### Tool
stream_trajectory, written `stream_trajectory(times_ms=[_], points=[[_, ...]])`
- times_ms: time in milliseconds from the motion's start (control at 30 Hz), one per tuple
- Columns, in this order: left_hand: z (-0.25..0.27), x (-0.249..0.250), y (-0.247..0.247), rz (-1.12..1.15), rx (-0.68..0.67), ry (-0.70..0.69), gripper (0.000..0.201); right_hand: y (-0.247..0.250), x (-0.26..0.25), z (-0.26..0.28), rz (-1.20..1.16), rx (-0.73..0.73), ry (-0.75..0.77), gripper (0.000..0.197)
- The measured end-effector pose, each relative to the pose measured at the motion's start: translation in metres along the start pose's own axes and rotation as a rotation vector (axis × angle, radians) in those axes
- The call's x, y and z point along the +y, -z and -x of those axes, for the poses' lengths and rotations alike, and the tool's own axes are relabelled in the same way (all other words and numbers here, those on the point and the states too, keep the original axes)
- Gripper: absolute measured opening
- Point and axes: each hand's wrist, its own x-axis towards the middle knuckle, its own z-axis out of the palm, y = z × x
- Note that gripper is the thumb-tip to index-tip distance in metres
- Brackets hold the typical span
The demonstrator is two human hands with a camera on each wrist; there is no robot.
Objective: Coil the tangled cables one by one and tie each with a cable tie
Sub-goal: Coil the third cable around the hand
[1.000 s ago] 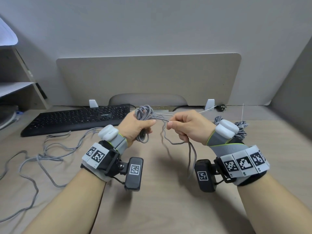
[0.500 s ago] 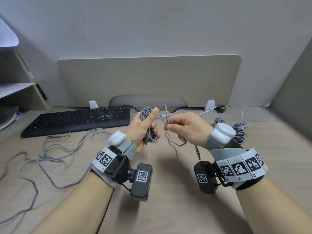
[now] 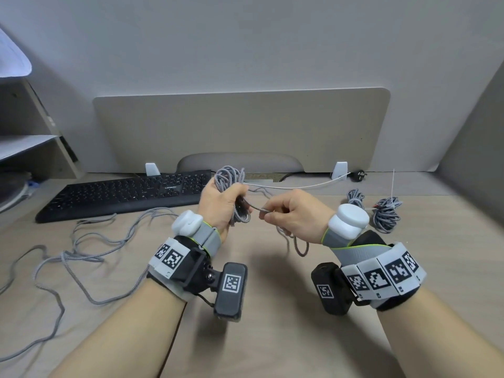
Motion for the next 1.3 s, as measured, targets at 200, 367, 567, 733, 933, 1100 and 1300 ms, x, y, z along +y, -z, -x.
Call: stream_trajectory(times_ms=[200,367,567,733,933,1100,1300], points=[[-0.018,0.018,0.024,0.26,0.087,-0.004,0.013,0.007,0.013,-0.001,-0.025,0.032,-0.102,0.016],[-0.027,0.03,0.045,0.354,0.117,-0.005,0.029,0.011,0.018,-0.002,-0.037,0.043,-0.105,0.021],[-0.033,0.035,0.059,0.331,0.093,-0.022,0.037,0.018,0.024,-0.002,-0.045,0.057,-0.127,0.007],[-0.036,0.034,0.065,0.291,0.136,-0.053,0.036,0.018,0.022,-0.004,-0.05,0.133,-0.124,0.014],[-0.037,0.028,0.067,0.206,0.172,-0.07,0.04,0.022,0.017,-0.001,-0.121,0.183,-0.139,0.025],[-0.04,0.022,0.072,0.111,0.169,-0.098,0.035,0.028,0.013,0.003,-0.112,0.185,-0.118,0.029],[-0.047,0.024,0.083,0.123,0.188,-0.121,0.032,0.025,0.016,0.004,-0.054,0.149,-0.147,0.043]])
